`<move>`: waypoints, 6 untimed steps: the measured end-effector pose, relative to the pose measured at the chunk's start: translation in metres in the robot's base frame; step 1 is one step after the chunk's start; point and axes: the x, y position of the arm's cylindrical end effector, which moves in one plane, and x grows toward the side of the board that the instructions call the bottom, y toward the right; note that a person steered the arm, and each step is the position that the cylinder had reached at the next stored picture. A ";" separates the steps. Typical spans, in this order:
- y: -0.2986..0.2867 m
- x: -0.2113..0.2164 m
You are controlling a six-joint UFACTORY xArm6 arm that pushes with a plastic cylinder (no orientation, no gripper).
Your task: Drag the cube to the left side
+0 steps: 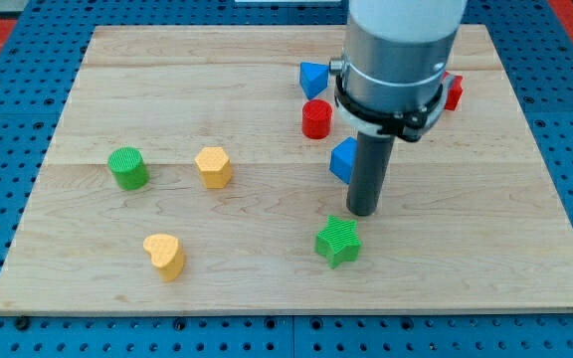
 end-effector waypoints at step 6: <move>0.014 -0.080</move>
